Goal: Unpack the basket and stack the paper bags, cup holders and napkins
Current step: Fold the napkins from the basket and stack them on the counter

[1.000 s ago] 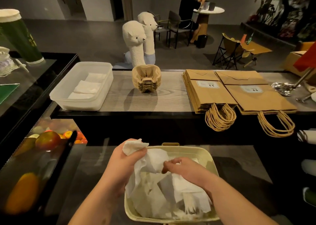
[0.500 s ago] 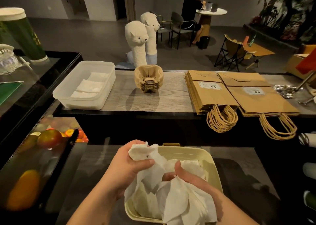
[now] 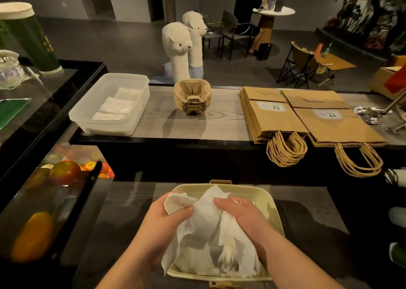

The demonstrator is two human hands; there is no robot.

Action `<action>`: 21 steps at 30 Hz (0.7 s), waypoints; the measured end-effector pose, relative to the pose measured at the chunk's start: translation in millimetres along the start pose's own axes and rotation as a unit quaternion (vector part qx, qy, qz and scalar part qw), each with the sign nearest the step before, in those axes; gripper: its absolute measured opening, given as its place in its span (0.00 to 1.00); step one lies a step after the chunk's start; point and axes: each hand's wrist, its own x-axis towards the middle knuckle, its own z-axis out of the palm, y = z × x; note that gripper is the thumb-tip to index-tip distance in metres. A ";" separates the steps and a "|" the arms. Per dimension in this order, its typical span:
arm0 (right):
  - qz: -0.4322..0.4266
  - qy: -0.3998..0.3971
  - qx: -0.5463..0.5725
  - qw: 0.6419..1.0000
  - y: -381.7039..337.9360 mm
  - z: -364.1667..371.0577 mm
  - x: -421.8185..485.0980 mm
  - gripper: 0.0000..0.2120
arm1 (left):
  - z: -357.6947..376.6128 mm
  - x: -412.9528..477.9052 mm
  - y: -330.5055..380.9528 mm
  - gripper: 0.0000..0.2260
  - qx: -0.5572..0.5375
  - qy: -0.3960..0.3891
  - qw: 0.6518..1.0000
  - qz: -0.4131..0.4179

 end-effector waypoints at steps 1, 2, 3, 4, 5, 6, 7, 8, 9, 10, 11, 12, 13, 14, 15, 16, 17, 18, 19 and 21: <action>-0.011 0.011 0.000 1.000 -2.3 0.0 -0.9 0.12 | -0.9 -1.0 -0.7 0.07 -0.001 0.000 1.000 -0.004; -0.019 0.018 0.001 1.000 -4.2 -0.2 -1.6 0.12 | -2.1 -1.1 -1.0 0.07 -0.002 -0.001 1.000 -0.005; -0.026 0.023 -0.003 0.999 -5.5 -0.1 -3.1 0.13 | -3.1 -1.3 0.4 0.07 -0.005 -0.002 1.000 -0.005; -0.036 0.024 -0.010 0.999 -7.0 -0.4 -4.7 0.14 | -4.1 -1.0 2.6 0.06 -0.014 -0.005 1.000 -0.004; -0.048 0.020 -0.017 0.998 -8.2 -0.6 -5.7 0.17 | -4.9 -0.2 5.2 0.05 -0.027 -0.008 1.000 -0.005; -0.062 0.015 -0.029 0.998 -9.9 -0.8 -6.3 0.19 | -5.3 1.1 8.3 0.06 -0.038 -0.014 0.999 -0.007; -0.078 0.013 -0.048 0.996 -12.9 -0.2 -7.6 0.22 | -5.2 2.9 11.6 0.08 -0.045 -0.025 0.999 -0.011; -0.095 0.014 -0.075 0.993 -16.3 0.3 -8.6 0.25 | -4.6 4.5 14.7 0.12 -0.050 -0.044 0.998 -0.016; -0.109 0.014 -0.105 0.988 -20.4 0.5 -9.6 0.25 | -2.9 5.9 18.0 0.15 -0.053 -0.070 0.996 -0.019; -0.120 0.013 -0.127 0.984 -23.9 0.1 -10.2 0.24 | -1.4 7.9 19.9 0.18 -0.051 -0.093 0.994 -0.017; -0.132 0.014 -0.139 0.981 -27.1 -0.7 -10.4 0.21 | 0.1 9.1 20.7 0.19 -0.052 -0.109 0.993 -0.012; -0.142 0.017 -0.143 0.979 -30.0 -2.8 -10.4 0.18 | 1.8 11.0 21.0 0.19 -0.057 -0.112 0.992 -0.006; -0.148 0.022 -0.146 0.978 -32.4 -4.2 -10.1 0.17 | 2.8 12.3 20.6 0.19 -0.061 -0.105 0.993 -0.001; -0.149 0.026 -0.148 0.977 -34.7 -5.5 -10.2 0.16 | 4.0 13.8 20.9 0.18 -0.064 -0.098 0.993 0.003; -0.148 0.027 -0.149 0.977 -36.4 -7.3 -10.7 0.15 | 5.7 15.0 21.1 0.17 -0.063 -0.095 0.993 0.007; -0.145 0.026 -0.147 0.978 -37.8 -8.9 -11.1 0.15 | 7.5 15.9 21.4 0.15 -0.058 -0.092 0.994 0.012; -0.141 0.024 -0.146 0.979 -38.8 -10.9 -11.7 0.15 | 9.3 17.1 22.2 0.12 -0.050 -0.085 0.995 0.019; -0.134 0.019 -0.141 0.981 -38.8 -13.9 -12.0 0.14 | 10.9 18.0 23.1 0.10 -0.043 -0.073 0.996 0.025; -0.121 0.008 -0.131 0.984 -38.2 -17.4 -12.4 0.13 | 12.3 18.8 23.9 0.10 -0.044 -0.058 0.997 0.028; -0.094 -0.027 -0.118 0.988 -34.6 -21.8 -14.4 0.10 | 14.3 20.8 25.3 0.15 -0.062 -0.025 0.997 0.024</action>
